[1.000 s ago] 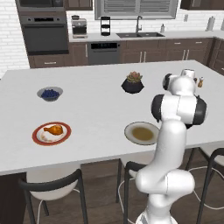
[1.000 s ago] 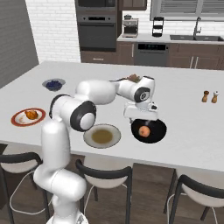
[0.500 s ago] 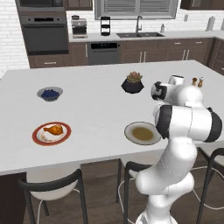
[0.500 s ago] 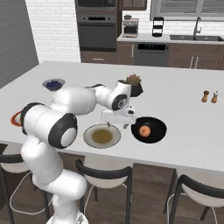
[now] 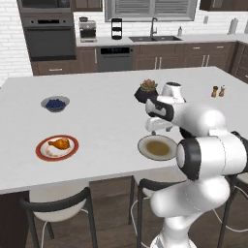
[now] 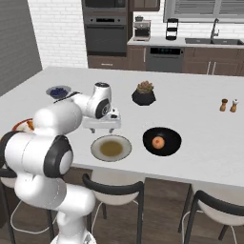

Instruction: Pick the chicken drumstick and onion from their plates and place them in the bowl. Then put the bowl in the fridge.

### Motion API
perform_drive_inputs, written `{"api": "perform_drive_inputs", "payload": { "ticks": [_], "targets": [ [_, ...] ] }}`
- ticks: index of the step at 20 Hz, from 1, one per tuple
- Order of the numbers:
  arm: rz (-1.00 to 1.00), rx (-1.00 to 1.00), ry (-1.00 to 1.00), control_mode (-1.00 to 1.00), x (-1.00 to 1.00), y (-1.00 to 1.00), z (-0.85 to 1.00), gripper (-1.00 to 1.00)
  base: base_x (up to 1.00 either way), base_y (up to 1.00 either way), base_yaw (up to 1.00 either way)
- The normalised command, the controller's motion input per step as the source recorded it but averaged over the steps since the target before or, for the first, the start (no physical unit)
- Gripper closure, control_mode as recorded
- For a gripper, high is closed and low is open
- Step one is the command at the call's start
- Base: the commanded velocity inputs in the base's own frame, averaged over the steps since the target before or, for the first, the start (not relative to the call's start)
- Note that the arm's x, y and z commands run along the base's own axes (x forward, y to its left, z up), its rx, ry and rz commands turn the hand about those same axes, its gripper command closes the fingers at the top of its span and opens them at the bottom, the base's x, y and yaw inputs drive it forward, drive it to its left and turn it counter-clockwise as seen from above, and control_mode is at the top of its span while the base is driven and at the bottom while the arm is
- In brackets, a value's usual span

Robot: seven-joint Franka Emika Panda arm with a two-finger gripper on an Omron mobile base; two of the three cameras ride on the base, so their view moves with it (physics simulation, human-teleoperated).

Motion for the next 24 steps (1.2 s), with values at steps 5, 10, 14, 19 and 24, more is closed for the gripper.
{"api": "perform_drive_inputs", "payload": {
  "ticks": [5, 10, 14, 19, 24],
  "targets": [
    [0.11, -0.01, 0.01, -1.0, 0.03, 1.0, 0.17, -1.0, 0.0, 0.0, 0.0],
    [0.2, -0.05, -0.04, -1.0, 0.0, 1.0, 0.02, -1.0, 0.0, 0.0, 0.0],
    [0.27, -0.09, -0.23, -1.0, -0.01, 1.0, -0.07, -1.0, 0.0, 0.0, 0.0],
    [0.25, 0.0, -0.07, -1.0, 0.2, 1.0, 0.02, -1.0, 0.0, 0.0, 0.0],
    [0.2, 0.03, 0.05, -1.0, 0.45, 1.0, 0.0, -1.0, 0.0, 0.0, 0.0]
  ]
}}
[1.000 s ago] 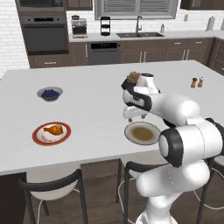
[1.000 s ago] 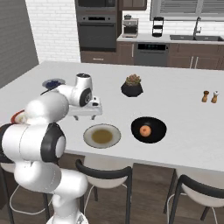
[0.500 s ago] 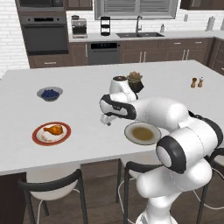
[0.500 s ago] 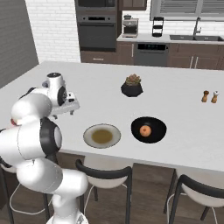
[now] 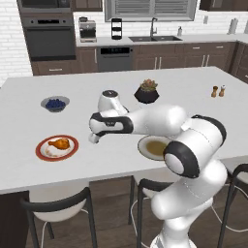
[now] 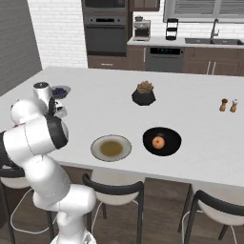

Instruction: Pick the chicken drumstick and onion from their plates and place them in the bowl. Then put the bowl in the fridge.

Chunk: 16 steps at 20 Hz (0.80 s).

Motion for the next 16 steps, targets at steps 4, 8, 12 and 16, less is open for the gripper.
{"api": "perform_drive_inputs", "payload": {
  "ticks": [4, 8, 12, 16],
  "targets": [
    [0.19, 0.05, 0.03, -1.0, 0.55, 1.0, 0.01, -1.0, 0.0, 0.0, 0.0],
    [0.14, 0.0, 0.0, -1.0, 0.46, 1.0, -0.12, -1.0, 0.0, 0.0, 0.0],
    [0.11, 0.0, -0.01, -1.0, 0.21, 0.78, -0.3, -1.0, 0.0, 0.0, 0.0],
    [0.08, 0.0, -0.01, -1.0, 0.35, 0.44, -0.17, -1.0, 0.0, 0.0, 0.0]
  ]
}}
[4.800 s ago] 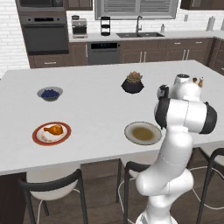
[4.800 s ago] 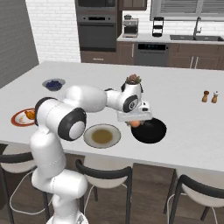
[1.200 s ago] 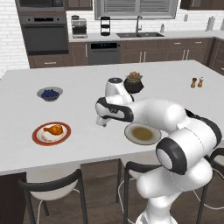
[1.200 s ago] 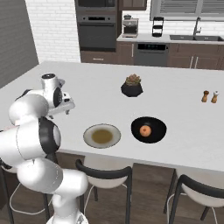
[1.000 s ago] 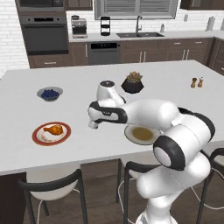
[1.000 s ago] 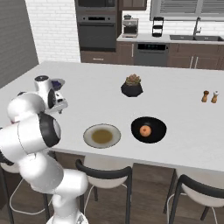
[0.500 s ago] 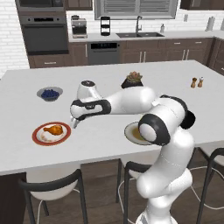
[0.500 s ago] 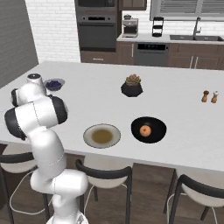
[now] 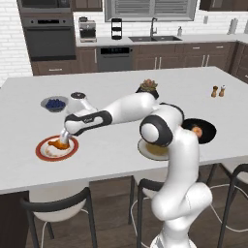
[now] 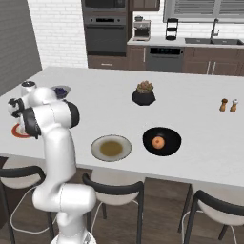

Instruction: Pick the chicken drumstick and onion from their plates and place them in the bowl. Then put the bowl in the fridge.

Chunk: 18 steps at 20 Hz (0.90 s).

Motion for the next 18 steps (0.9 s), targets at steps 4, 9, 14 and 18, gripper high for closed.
{"api": "perform_drive_inputs", "payload": {
  "ticks": [4, 9, 14, 18],
  "targets": [
    [0.07, 0.0, 0.01, -1.0, 0.6, 0.43, -0.18, -1.0, 0.0, 0.0, 0.0],
    [0.05, 0.0, 0.04, -1.0, 0.58, 0.34, -0.22, -1.0, 0.0, 0.0, 0.0],
    [0.01, -0.01, 0.06, -1.0, 0.29, 0.14, -0.29, -1.0, 0.0, 0.0, 0.0],
    [0.0, -0.03, 0.09, -1.0, -0.01, 0.04, -0.15, -1.0, 0.0, 0.0, 0.0]
  ]
}}
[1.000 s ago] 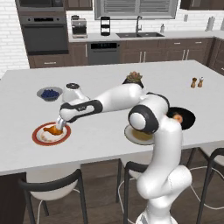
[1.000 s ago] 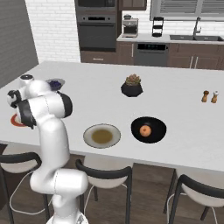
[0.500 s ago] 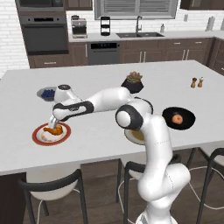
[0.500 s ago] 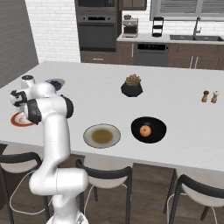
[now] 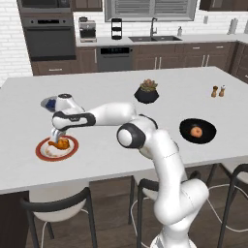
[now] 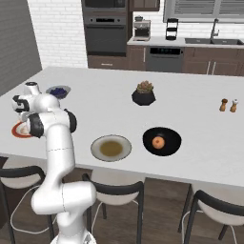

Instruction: Pick the chicken drumstick and onion from their plates and place them in the bowl. Then put the bowl in the fridge.

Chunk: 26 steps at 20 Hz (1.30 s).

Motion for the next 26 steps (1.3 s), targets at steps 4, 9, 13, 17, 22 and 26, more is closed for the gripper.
{"api": "perform_drive_inputs", "payload": {
  "ticks": [4, 9, 13, 17, 22, 26],
  "targets": [
    [0.0, -0.04, 0.07, -1.0, -0.11, 0.0, -0.1, -1.0, 0.0, 0.0, 0.0],
    [0.0, -0.05, 0.02, -1.0, -0.04, 0.0, -0.27, -1.0, 0.0, 0.0, 0.0],
    [0.0, -0.02, 0.03, -1.0, -0.03, 0.0, -0.49, -1.0, 0.0, 0.0, 0.0],
    [0.0, 0.0, 0.01, -1.0, -0.01, -0.08, -0.38, -1.0, 0.0, 0.0, 0.0],
    [0.0, 0.0, 0.03, -1.0, -0.11, -0.21, -0.39, 1.0, 0.0, 0.0, 0.0],
    [0.0, 0.0, 0.02, -1.0, -0.09, -0.4, -0.19, 1.0, 0.0, 0.0, 0.0]
  ]
}}
